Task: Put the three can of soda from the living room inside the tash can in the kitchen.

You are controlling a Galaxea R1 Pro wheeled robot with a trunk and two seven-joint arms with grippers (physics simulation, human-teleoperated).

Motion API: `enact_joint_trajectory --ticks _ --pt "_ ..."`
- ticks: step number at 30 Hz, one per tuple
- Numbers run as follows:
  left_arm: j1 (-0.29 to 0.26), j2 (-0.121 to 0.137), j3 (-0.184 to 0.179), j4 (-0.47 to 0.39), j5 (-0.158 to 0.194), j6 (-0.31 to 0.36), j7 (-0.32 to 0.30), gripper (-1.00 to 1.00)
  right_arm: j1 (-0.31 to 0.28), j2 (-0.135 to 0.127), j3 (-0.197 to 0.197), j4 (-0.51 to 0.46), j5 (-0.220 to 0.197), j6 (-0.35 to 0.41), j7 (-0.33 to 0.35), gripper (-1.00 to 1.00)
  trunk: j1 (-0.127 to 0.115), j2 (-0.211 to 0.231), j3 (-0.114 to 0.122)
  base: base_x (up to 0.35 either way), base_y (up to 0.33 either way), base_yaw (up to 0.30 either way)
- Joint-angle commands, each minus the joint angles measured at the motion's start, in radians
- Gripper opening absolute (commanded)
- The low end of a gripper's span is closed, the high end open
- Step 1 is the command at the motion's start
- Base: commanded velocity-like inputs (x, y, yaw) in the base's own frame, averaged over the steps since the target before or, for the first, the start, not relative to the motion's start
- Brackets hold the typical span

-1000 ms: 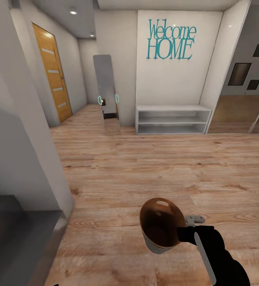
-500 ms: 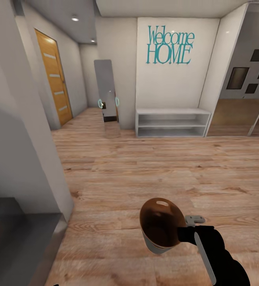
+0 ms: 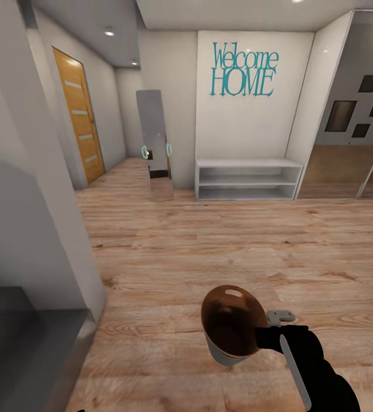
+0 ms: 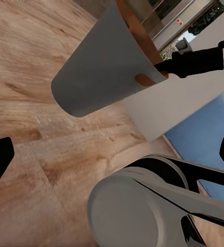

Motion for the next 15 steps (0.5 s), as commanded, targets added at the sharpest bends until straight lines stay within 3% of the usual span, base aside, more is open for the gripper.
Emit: enact_joint_trajectory --ticks 1,6,15 --pt "0.0 0.0 0.0 0.0 0.0 0.0 0.0 1.0 0.0 0.0 0.0 0.0 -0.014 0.0 0.0 -1.0 0.0 0.0 0.0 0.0 0.0 -0.006" --pt "0.0 0.0 0.0 0.0 0.0 0.0 0.0 1.0 0.0 0.0 0.0 0.001 -0.015 0.001 0.001 -1.0 0.0 0.0 0.003 0.0 0.0 -0.119" --pt "0.0 0.0 0.0 0.0 0.0 0.0 0.0 1.0 0.0 0.0 0.0 0.009 -0.016 0.001 0.001 -1.0 0.0 0.0 0.01 0.0 0.0 -0.26"
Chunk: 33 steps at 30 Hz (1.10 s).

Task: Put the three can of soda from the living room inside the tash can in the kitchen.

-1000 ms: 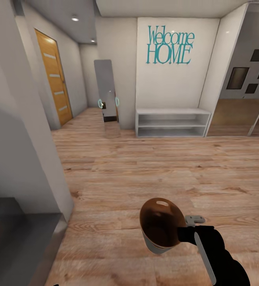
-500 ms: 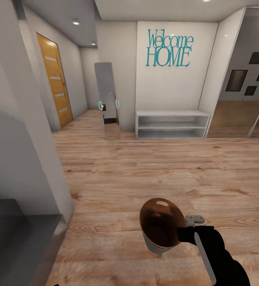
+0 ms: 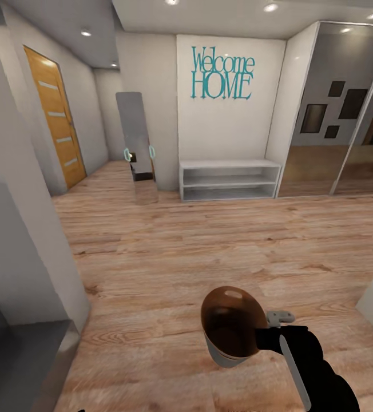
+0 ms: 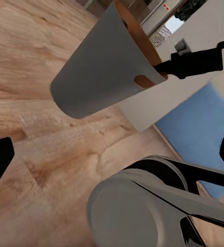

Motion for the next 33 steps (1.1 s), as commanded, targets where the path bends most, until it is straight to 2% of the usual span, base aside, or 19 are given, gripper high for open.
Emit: enact_joint_trajectory --ticks 1,24,33 --pt "0.0 0.0 0.0 0.0 0.0 0.0 0.0 1.0 0.0 0.0 0.0 0.0 -0.013 0.0 0.0 -1.0 0.0 0.0 0.001 0.0 0.0 -0.275" --pt "0.0 0.0 0.0 0.0 0.0 0.0 0.0 1.0 0.0 0.0 0.0 0.001 -0.013 0.0 0.0 -1.0 0.0 0.0 0.022 0.0 0.0 -0.275" --pt "0.0 0.0 0.0 0.0 0.0 0.0 0.0 1.0 0.0 0.0 0.0 0.003 -0.013 0.0 0.0 -1.0 0.0 0.0 0.03 0.097 -0.15 -0.267"
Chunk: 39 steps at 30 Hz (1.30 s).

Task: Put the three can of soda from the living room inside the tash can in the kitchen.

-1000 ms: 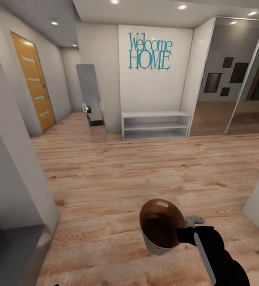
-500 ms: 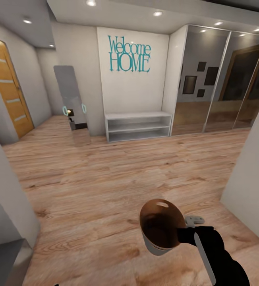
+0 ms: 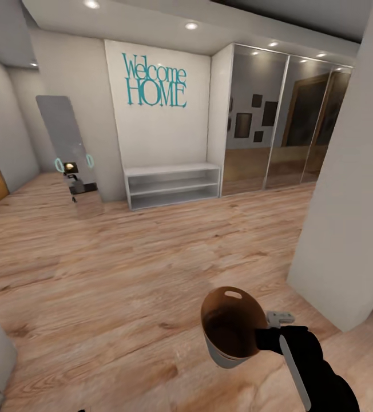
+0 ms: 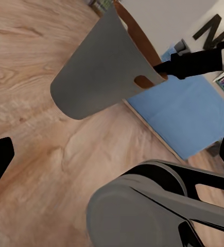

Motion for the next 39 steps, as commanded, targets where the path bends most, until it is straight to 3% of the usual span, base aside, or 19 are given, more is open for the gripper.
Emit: enact_joint_trajectory --ticks 1,10,39 --pt "0.0 0.0 0.0 0.0 0.0 0.0 0.0 1.0 0.0 0.0 0.0 0.0 -0.015 0.0 0.0 -1.0 0.0 0.0 0.001 0.149 -0.261 -0.266" --pt "0.0 0.0 0.0 0.0 0.0 0.0 0.0 1.0 0.0 0.0 0.0 0.0 -0.015 0.0 0.0 -1.0 0.0 0.0 0.01 0.108 -0.193 -0.266" --pt "0.0 0.0 0.0 0.0 0.0 0.0 0.0 1.0 0.0 0.0 0.0 0.009 -0.015 -0.001 0.0 -1.0 0.0 0.0 0.04 0.003 -0.005 -0.265"
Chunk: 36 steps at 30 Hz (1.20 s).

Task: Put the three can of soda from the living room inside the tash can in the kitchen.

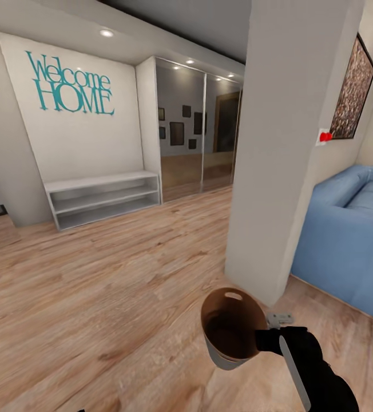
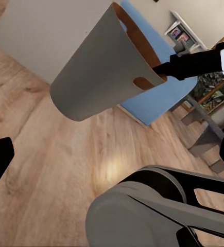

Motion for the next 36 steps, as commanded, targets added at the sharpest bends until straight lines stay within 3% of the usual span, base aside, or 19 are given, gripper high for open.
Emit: enact_joint_trajectory --ticks 1,36 --pt "0.0 0.0 0.0 0.0 0.0 0.0 0.0 1.0 0.0 0.0 0.0 0.0 -0.013 0.0 0.0 -1.0 0.0 0.0 0.001 0.0 0.0 -0.262" --pt "0.0 0.0 0.0 0.0 0.0 0.0 0.0 1.0 0.0 0.0 0.0 0.003 -0.013 0.001 0.0 -1.0 0.0 0.0 0.038 0.0 0.0 -0.262"
